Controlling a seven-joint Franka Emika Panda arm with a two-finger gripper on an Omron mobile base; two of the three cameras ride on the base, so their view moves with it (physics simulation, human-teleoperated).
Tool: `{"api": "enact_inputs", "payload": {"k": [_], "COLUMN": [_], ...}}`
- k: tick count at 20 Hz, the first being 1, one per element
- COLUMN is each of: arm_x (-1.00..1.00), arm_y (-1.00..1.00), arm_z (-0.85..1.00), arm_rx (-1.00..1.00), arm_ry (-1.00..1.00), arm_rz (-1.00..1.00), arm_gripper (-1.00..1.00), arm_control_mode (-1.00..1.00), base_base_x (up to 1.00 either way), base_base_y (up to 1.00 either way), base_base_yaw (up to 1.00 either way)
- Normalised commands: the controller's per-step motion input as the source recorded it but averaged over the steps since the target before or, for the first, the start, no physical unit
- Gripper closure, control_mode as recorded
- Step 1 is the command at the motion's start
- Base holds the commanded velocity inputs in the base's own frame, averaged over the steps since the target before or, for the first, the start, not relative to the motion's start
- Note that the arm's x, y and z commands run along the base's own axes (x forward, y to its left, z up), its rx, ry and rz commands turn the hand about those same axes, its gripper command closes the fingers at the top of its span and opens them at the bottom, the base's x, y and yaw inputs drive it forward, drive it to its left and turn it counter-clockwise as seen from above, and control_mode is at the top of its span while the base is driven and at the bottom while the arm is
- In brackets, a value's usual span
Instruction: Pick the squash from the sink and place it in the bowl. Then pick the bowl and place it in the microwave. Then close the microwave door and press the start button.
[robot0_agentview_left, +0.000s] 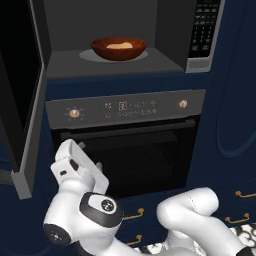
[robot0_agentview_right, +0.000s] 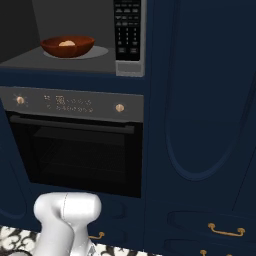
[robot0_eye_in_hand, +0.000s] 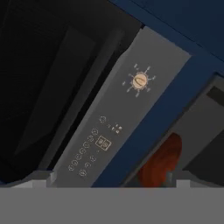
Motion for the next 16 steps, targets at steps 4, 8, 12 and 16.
{"api": "enact_inputs", "payload": {"k": [4, 8, 12, 16], "arm_x": [-0.37, -0.29, -0.16, -0.02], "arm_y": [1.0, 1.0, 1.0, 0.56], "arm_z": [0.13, 0.15, 0.35, 0.48], "arm_rx": [-0.1, -0.06, -0.02, 0.0], "arm_ry": [-0.17, -0.17, -0.18, -0.13], "arm_rz": [0.0, 0.0, -0.04, -0.07], "arm_gripper": [-1.0, -1.0, -1.0, -1.0], "arm_control_mode": [-1.0, -1.0, -1.0, -1.0], "base_base_x": [0.0, 0.0, 0.0, 0.0], "base_base_y": [0.0, 0.0, 0.0, 0.0], "base_base_yaw": [0.0, 0.0, 0.0, 0.0]}}
